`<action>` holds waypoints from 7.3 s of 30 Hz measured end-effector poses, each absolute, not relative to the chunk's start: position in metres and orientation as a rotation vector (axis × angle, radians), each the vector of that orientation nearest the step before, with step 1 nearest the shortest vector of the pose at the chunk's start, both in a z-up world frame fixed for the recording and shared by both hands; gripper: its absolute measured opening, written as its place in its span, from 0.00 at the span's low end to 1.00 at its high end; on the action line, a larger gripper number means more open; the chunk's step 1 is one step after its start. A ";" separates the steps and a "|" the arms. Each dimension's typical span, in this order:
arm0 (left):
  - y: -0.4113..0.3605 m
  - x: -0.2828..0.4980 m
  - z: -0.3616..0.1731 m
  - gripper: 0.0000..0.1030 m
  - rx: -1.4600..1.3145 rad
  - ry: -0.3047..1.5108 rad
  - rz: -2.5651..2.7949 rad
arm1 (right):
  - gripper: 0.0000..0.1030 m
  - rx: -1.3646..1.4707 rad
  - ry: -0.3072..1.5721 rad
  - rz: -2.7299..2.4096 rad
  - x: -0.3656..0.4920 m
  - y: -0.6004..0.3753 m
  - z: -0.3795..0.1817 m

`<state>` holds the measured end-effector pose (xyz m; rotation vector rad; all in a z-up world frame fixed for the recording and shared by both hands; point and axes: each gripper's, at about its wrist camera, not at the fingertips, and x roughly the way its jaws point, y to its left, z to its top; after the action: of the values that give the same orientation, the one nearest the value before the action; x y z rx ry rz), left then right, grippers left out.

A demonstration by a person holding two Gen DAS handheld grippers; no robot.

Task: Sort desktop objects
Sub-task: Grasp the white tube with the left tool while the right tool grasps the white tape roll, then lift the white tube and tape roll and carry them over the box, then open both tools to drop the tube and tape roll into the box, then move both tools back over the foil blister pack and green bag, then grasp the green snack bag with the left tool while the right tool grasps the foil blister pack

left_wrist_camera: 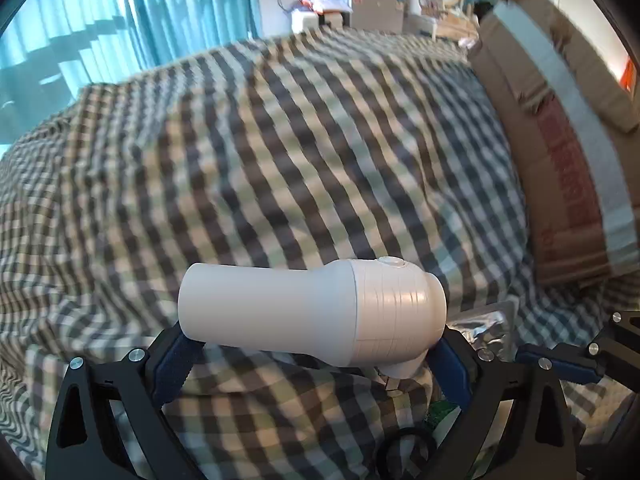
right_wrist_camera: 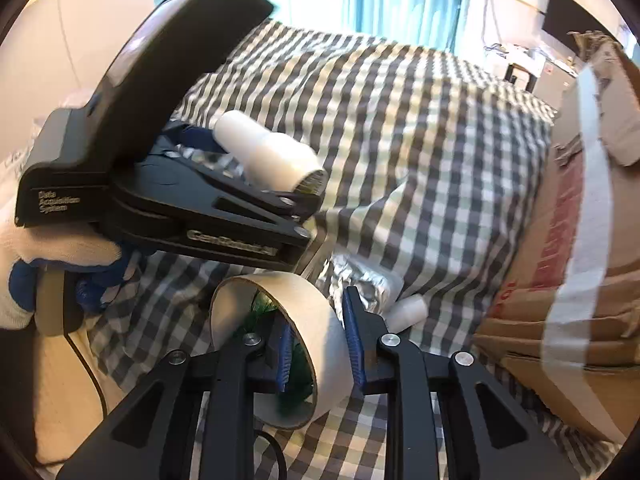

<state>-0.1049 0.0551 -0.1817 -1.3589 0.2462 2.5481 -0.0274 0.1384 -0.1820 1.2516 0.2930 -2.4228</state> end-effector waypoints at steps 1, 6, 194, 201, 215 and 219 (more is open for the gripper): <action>0.053 -0.104 -0.176 0.97 -1.346 0.243 2.564 | 0.21 1.232 0.290 -2.443 -0.026 0.141 -0.177; 0.041 -0.093 -0.138 0.97 -1.244 0.198 2.643 | 0.18 1.128 0.260 -2.527 -0.017 0.147 -0.151; -0.005 0.032 -0.038 1.00 -0.815 0.038 2.900 | 0.99 0.602 0.040 -2.896 0.054 0.210 -0.003; 0.039 0.048 -0.118 0.97 -1.027 0.104 2.711 | 0.80 0.842 -0.040 -2.641 0.043 0.191 -0.065; 0.070 0.026 -0.198 0.89 -1.289 0.056 2.473 | 0.56 1.086 0.010 -2.537 0.011 0.180 -0.136; 0.078 0.020 -0.210 0.89 -1.310 0.009 2.461 | 0.56 1.161 0.031 -2.504 -0.001 0.179 -0.153</action>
<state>0.0201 0.0777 -0.2099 -1.3101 0.0087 2.4606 -0.0015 0.1787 -0.1531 1.1607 0.0309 -2.5039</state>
